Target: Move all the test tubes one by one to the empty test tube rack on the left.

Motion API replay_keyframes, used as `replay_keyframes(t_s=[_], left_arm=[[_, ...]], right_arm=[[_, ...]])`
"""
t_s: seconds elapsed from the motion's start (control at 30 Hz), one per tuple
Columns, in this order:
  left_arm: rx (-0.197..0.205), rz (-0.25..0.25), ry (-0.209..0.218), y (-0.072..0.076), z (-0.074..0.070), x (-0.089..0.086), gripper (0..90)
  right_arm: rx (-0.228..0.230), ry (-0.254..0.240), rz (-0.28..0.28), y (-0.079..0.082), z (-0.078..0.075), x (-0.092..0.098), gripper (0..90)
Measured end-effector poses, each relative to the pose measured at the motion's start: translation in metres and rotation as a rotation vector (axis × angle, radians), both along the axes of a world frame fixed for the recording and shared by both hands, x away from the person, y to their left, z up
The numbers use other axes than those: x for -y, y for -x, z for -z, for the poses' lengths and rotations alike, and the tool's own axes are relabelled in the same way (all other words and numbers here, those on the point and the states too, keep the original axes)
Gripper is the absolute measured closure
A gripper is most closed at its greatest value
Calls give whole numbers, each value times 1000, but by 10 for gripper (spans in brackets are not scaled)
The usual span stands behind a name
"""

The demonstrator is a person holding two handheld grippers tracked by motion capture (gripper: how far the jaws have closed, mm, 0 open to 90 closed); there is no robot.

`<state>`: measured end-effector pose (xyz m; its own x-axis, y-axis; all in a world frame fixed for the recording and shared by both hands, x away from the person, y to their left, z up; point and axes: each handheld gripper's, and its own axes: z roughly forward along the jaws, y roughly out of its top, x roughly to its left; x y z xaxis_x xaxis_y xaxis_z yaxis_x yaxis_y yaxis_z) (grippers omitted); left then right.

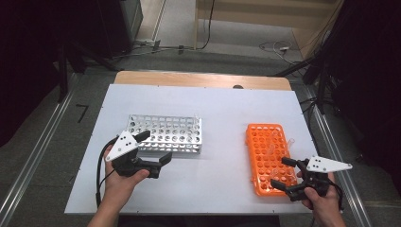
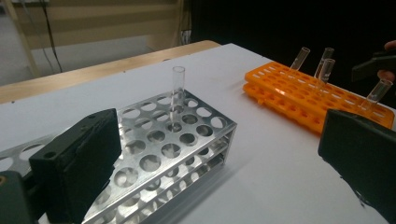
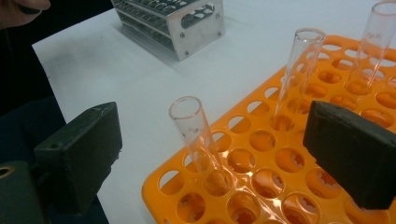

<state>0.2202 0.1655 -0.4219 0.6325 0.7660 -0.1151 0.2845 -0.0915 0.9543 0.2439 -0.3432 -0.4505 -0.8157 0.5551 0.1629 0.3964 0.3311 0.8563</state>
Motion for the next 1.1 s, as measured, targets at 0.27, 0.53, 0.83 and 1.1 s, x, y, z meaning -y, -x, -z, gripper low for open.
replay_keyframes(t_s=[0.27, 0.53, 0.83, 1.1], left_arm=[[-26, -9, 10, 2, 8, -8, 0], [-23, -7, 13, 3, 8, -10, 0], [-23, -18, 18, 4, 8, -13, 0], [-21, -16, 16, 4, 8, -12, 0]], right_arm=[[-31, 24, -36, -2, 6, 0, 271], [-66, 74, -58, -4, 14, -2, 444], [-61, 118, -86, -5, 18, -5, 535], [-23, 160, -73, -3, 20, -6, 640]])
